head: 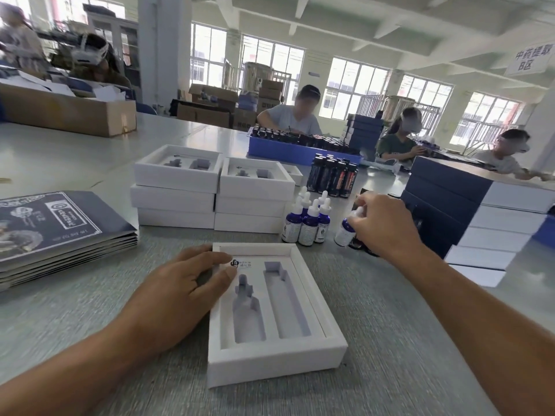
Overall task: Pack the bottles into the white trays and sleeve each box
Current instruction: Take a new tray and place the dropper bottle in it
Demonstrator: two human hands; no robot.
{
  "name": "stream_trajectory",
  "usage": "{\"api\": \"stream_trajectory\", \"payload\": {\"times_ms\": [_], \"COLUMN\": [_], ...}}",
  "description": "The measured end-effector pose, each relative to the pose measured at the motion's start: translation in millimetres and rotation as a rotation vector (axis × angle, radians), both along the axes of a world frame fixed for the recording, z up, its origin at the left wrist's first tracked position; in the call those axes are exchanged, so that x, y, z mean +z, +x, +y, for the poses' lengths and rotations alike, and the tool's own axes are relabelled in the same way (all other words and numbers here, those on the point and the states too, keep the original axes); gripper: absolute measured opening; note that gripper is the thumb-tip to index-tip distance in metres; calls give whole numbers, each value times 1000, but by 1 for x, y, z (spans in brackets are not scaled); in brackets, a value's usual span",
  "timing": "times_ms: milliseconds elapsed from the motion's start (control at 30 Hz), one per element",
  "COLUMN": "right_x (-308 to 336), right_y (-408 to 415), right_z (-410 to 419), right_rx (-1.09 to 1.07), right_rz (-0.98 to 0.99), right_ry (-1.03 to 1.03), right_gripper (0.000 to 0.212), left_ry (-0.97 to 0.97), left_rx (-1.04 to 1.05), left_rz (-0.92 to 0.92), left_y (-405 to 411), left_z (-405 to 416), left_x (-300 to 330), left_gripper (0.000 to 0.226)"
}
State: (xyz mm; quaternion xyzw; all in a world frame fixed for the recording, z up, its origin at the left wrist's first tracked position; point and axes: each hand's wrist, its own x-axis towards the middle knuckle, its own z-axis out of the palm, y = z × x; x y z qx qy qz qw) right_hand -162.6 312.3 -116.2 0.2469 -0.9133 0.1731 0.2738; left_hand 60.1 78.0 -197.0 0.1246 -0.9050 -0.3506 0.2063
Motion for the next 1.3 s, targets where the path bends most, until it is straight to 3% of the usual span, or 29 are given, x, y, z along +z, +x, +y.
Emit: {"api": "stream_trajectory", "payload": {"times_ms": [67,200,333,533,667,767,867,1000,1300], "right_x": [9,34,34,-13,-26,-22,-30,-42,-46], "right_y": [17,41,53,61,71,87,110,131,131], "right_z": [18,44,37,9,21,51,74,76,88], "right_rx": [25,30,8,-90,-83,-53,-8,23,174], "right_rz": [-66,-364,-628,-471,-473,-495,-561,-439,-482], "right_ry": [5,171,361,492,358,191,158,154,87], "right_gripper": [15,34,37,59,71,80,61,31,41], "left_ry": [-3,-8,-17,-17,-22,-32,-15,-9,20], "left_rx": [-1,-1,-14,-3,-21,-36,-30,-43,-12], "left_rz": [-9,-29,-54,-37,-43,-31,-6,2,20], "left_y": [0,0,1,2,3,1,-3,-1,-1], "left_z": [1,3,5,5,4,2,1,1,-1], "left_x": [0,2,4,6,8,6,3,3,3], "left_gripper": [65,56,67,53,69,65,46,33,28]}}
